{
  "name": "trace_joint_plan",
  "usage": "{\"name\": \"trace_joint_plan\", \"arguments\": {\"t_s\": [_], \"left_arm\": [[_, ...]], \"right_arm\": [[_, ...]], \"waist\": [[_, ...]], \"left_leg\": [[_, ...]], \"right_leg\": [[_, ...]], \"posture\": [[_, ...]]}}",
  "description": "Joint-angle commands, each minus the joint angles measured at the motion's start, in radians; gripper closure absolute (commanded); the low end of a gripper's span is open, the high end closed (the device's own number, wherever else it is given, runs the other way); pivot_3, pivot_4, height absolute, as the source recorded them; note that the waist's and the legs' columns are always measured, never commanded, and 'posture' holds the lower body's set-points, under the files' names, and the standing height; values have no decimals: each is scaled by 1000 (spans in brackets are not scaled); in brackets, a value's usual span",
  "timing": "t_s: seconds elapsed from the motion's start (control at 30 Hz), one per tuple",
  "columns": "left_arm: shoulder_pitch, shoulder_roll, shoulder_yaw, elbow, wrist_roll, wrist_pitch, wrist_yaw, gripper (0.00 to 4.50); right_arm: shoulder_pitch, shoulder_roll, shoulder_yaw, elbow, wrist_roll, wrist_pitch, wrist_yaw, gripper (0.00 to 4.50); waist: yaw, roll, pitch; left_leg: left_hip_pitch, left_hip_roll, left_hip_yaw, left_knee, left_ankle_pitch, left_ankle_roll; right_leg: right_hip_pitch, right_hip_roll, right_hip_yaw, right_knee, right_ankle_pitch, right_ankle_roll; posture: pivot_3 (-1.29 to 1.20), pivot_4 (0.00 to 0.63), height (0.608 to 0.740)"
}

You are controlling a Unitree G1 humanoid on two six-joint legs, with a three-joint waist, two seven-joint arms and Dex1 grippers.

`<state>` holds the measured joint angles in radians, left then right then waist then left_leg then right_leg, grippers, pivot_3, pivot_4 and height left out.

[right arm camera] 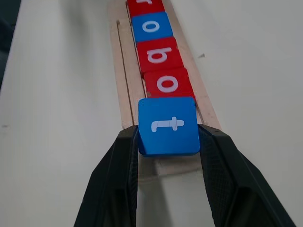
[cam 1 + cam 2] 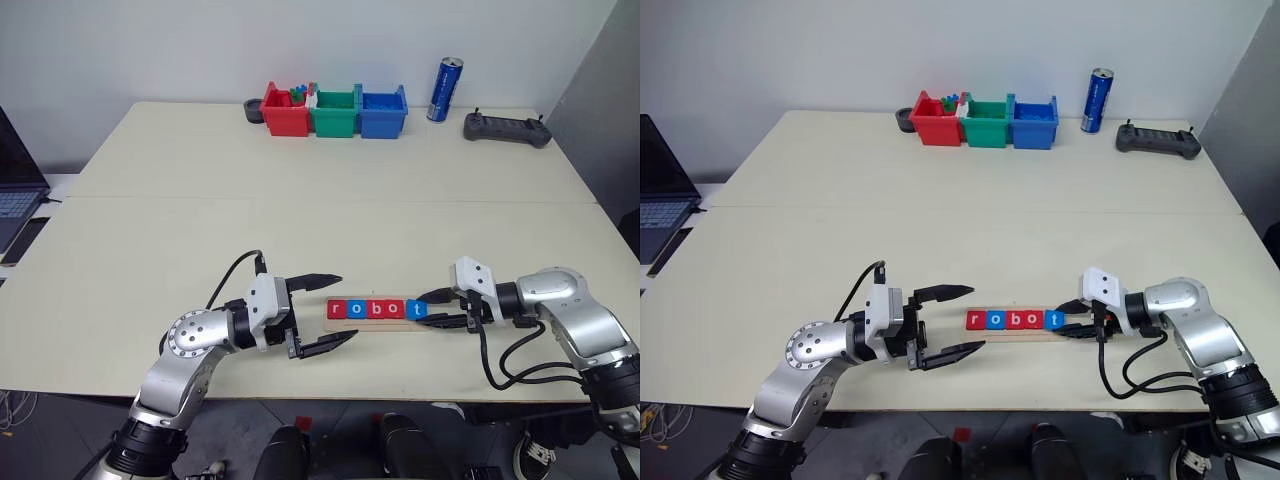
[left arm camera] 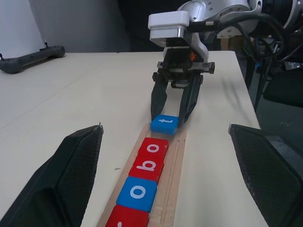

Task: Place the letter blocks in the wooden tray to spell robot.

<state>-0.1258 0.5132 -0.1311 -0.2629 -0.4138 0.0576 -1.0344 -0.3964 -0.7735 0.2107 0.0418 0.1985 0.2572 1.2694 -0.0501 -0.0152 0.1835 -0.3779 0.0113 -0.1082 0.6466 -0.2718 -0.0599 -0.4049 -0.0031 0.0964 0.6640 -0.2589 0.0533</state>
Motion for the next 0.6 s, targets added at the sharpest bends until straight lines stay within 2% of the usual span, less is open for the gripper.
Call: {"name": "trace_joint_plan", "arguments": {"t_s": [0.03, 0.6], "left_arm": [[8, 6, 9, -40, 1, -9, 7, 0], [9, 12, 11, -41, 4, -13, 19, 0]], "right_arm": [[-35, 2, 6, 33, -26, -56, 13, 3054], [-78, 27, 22, 91, -49, -82, 52, 3054]], "waist": [[0, 0, 0], [0, 0, 0]], "left_leg": [[0, 0, 0, 0, 0, 0], [0, 0, 0, 0, 0, 0]], "right_leg": [[0, 0, 0, 0, 0, 0], [0, 0, 0, 0, 0, 0]], "posture": [[0, 150, 740], [0, 150, 740]]}}
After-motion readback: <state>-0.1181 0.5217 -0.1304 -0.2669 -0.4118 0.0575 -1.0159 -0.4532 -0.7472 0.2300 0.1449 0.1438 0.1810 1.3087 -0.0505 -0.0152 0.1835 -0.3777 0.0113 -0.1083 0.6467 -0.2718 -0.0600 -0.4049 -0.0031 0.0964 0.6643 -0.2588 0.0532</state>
